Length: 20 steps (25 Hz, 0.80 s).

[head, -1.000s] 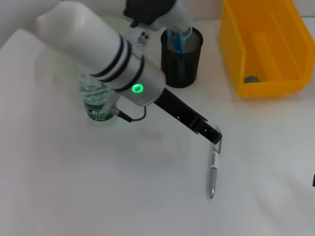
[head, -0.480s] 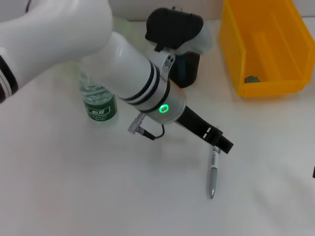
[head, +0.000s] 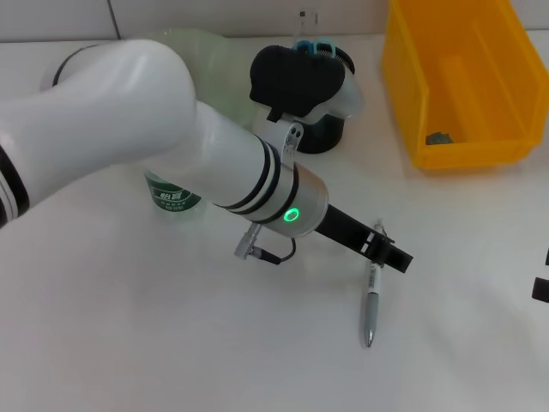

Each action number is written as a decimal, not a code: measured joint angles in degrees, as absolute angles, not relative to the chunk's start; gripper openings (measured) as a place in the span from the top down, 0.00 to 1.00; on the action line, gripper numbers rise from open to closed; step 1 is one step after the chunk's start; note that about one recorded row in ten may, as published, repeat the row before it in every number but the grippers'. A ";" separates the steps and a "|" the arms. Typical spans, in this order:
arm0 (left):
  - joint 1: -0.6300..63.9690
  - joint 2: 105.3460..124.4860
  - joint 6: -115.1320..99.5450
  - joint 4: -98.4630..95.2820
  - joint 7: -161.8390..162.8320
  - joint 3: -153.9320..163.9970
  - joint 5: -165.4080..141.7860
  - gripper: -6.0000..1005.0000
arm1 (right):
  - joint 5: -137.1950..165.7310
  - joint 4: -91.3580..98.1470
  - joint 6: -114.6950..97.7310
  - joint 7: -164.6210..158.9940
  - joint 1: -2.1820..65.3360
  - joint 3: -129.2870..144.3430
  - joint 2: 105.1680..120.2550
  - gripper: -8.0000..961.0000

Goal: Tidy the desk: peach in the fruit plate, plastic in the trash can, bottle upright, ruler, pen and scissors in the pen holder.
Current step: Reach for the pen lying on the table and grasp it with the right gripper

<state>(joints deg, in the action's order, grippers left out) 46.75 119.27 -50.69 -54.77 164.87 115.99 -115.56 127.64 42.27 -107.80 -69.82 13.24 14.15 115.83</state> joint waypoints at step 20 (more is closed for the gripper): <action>46.47 119.27 -62.92 -71.12 136.45 110.83 -128.51 0.27 | 127.93 41.24 -107.75 -70.31 12.31 12.74 115.89 0.37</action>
